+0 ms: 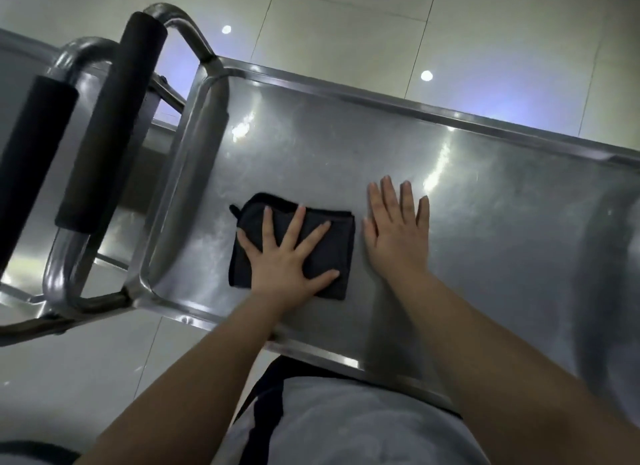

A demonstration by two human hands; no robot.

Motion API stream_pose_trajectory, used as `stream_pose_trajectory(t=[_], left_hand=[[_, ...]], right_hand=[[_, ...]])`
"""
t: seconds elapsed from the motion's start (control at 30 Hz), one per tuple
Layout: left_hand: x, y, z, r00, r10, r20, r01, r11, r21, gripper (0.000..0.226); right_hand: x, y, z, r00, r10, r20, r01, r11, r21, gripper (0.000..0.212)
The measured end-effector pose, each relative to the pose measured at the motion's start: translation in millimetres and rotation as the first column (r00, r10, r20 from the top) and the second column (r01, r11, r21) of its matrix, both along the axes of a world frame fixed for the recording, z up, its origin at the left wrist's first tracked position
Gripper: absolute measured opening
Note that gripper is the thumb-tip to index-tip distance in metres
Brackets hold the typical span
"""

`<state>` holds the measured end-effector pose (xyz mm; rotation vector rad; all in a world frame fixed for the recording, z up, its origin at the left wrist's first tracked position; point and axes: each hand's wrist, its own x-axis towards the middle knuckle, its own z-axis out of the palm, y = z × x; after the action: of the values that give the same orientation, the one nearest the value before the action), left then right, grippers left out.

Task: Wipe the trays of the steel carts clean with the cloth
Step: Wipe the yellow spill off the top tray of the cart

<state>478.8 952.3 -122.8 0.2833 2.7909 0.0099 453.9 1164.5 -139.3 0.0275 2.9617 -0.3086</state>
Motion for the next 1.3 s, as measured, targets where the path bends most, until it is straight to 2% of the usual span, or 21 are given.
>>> stream_pose_trajectory(t=[0.1,0.27,0.4,0.57,0.77,0.97,1.03,1.1,1.17,1.3], left_hand=[[-70.0,-2.4,-1.6,0.998,-0.060,-0.011,0.059,0.998,-0.002,0.085],[-185.2,10.0,0.1,0.998,-0.059,-0.039,0.060,0.998,0.025,0.086],[-211.1,18.1,-1.9,0.996,-0.075,-0.038,0.077,0.996,0.050,0.088],[-167.4,9.7,-5.6,0.993,-0.090,-0.080,0.095,0.993,0.065,0.088],[-53.9,-43.7,-9.8,0.977,-0.183,-0.109,0.191,0.979,0.065,0.087],[57.2,-90.9,-0.8,0.996,-0.084,-0.015,0.085,0.996,0.018,0.087],[69.1,-92.6,2.3,0.999,-0.043,0.012,0.043,0.999,0.001,0.087],[65.4,-91.7,5.7,0.999,-0.016,0.033,0.016,1.000,0.011,0.087],[58.8,-92.6,6.9,0.999,-0.018,0.034,0.017,1.000,0.023,0.086],[23.0,-110.4,3.0,0.994,-0.105,-0.023,0.106,0.994,0.030,0.086]], right_hand=[[0.8,-0.5,0.8,1.000,0.002,-0.008,-0.001,1.000,0.007,0.058],[-3.1,0.2,-3.2,1.000,0.011,0.029,-0.012,0.998,0.057,0.059],[-4.7,1.0,-4.8,0.999,0.011,0.031,-0.014,0.996,0.085,0.059],[-4.3,2.2,-6.4,0.999,0.002,0.046,-0.006,0.995,0.095,0.061],[-3.4,1.1,-4.6,0.998,-0.011,0.061,0.007,0.998,0.068,0.061],[-1.2,-1.9,10.4,0.994,-0.047,0.095,0.043,0.998,0.041,0.060],[-9.4,-16.1,18.1,0.997,-0.046,0.066,0.045,0.999,0.013,0.058],[-24.3,-44.1,22.4,0.998,0.061,0.013,-0.061,0.997,-0.037,0.057],[-36.8,-73.7,20.4,0.986,0.168,0.023,-0.166,0.983,-0.075,0.058],[-35.9,-93.3,1.2,0.987,0.140,0.077,-0.141,0.990,0.009,0.058]])
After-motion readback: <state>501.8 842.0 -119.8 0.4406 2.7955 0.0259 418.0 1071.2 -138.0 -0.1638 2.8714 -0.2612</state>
